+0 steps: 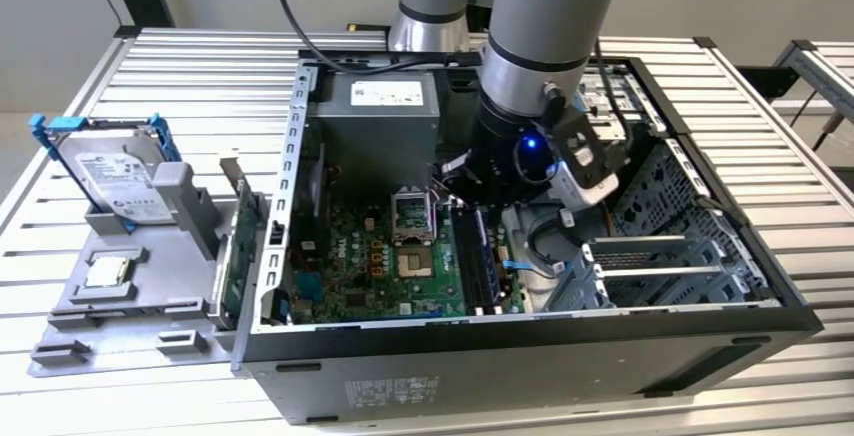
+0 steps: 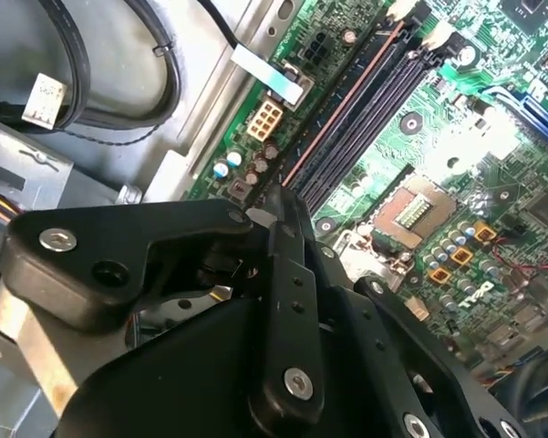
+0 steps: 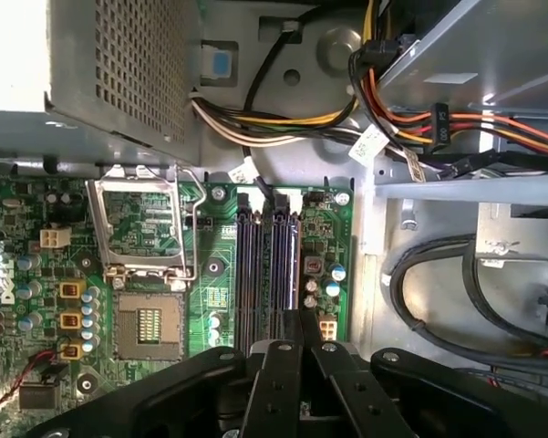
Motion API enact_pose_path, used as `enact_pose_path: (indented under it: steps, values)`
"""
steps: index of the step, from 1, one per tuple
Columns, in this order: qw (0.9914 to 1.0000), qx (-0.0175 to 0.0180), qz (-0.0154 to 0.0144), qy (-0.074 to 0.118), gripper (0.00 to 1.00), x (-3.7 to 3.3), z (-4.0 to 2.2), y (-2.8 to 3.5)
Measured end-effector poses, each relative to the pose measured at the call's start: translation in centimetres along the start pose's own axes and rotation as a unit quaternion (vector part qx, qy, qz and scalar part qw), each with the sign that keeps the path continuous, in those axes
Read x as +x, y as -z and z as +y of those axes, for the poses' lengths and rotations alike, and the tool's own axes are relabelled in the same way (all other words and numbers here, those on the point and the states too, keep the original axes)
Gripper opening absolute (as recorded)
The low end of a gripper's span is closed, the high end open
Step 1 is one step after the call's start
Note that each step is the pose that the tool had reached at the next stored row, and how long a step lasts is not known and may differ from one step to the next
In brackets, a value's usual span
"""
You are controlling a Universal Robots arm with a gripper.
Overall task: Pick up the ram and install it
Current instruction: 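Insert the ram into the slot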
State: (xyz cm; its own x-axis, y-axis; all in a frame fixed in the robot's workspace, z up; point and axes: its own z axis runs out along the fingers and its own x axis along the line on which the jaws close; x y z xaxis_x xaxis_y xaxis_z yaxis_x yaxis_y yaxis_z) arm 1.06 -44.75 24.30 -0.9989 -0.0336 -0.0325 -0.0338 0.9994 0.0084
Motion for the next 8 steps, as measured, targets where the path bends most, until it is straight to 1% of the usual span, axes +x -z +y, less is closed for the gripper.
enact_pose_path:
  steps: [4,8]
  values:
    - [0.99983,-0.0003,0.0002,0.018,0.0,0.04,0.0,0.02]
    - [0.99875,-0.0011,0.0004,0.05,0.0,0.05,0.0,0.06]
